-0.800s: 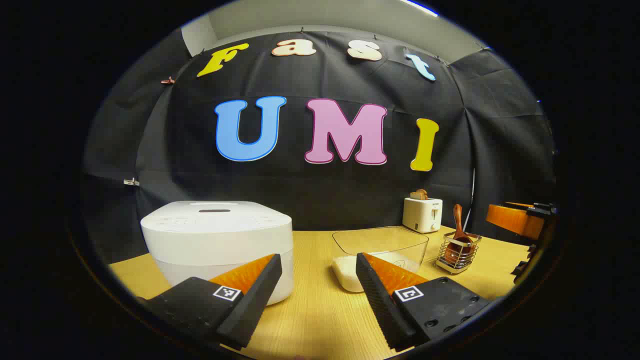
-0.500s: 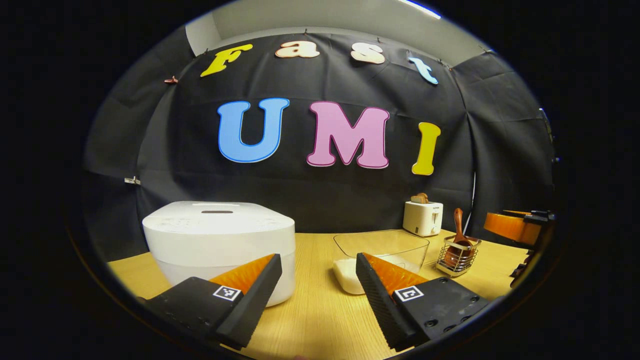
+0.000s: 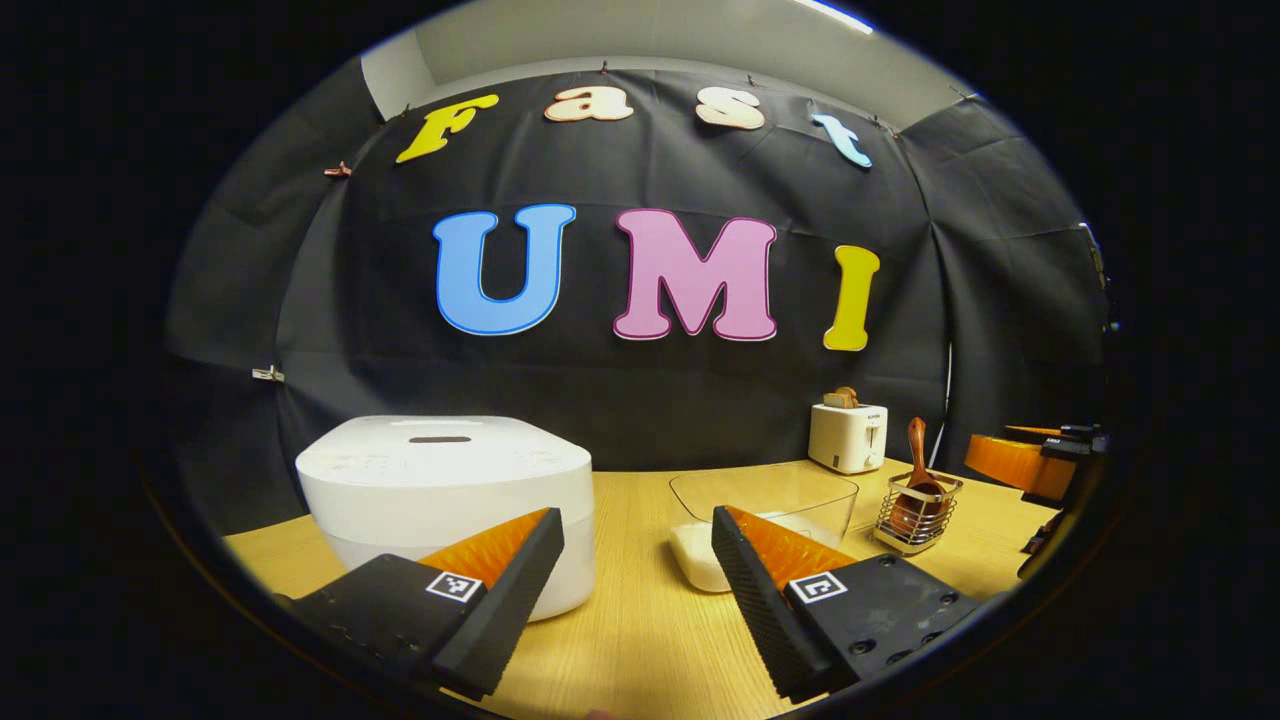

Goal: Close the left gripper, press the button to open the rice cooker; take a wooden spoon from the chopstick holder with the right hand, scoop a spoonful of rice and pour it into the rice cooker, then put the wooden spoon back into the chopstick holder.

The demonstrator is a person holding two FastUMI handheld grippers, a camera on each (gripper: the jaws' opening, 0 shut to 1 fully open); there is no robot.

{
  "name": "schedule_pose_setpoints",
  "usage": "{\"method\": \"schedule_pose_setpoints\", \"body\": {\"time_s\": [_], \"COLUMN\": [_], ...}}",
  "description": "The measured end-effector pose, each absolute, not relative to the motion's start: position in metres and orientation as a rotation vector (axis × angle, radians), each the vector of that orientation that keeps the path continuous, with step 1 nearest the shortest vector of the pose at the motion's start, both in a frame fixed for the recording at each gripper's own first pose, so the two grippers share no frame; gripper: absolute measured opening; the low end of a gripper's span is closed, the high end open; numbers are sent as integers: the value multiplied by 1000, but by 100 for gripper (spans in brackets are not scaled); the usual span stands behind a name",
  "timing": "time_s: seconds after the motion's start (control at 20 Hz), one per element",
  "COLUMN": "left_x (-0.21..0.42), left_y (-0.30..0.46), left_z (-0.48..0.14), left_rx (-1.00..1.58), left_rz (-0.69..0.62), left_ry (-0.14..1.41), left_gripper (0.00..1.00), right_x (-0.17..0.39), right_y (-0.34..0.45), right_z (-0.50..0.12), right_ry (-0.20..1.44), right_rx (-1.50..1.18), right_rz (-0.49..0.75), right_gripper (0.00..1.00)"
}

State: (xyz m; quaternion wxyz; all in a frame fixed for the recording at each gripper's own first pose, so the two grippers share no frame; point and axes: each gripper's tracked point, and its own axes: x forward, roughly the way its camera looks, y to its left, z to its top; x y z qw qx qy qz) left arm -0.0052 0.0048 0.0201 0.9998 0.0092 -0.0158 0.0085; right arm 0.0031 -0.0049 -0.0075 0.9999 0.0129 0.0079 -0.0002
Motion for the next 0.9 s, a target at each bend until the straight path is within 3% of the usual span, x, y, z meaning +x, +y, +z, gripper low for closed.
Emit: {"method": "schedule_pose_setpoints", "body": {"time_s": [0.1, 0.4, 0.45, 0.55, 0.7, 0.9], "left_x": [-6, 0, 3, 10, 24, 45], "left_y": [7, 30, 36, 47, 78, 107], "left_z": [30, 67, 74, 85, 98, 98], "left_rx": [13, 16, 8, -10, -9, -36], "left_rz": [23, 77, 90, 111, 187, 192], "left_ry": [-40, -84, -91, -97, -88, -10], "left_gripper": [95, 66, 46, 25, 8, 5], "right_x": [6, 17, 19, 23, 30, 40], "right_y": [-5, 8, 9, 13, 19, 14], "right_z": [-6, -7, -8, -13, -15, -14], "right_ry": [8, 15, 16, 27, 37, 35], "right_rx": [38, 62, 61, 70, 87, 96], "right_rz": [4, 49, 55, 73, 102, 116], "right_gripper": [98, 98, 98, 98, 98, 98]}}
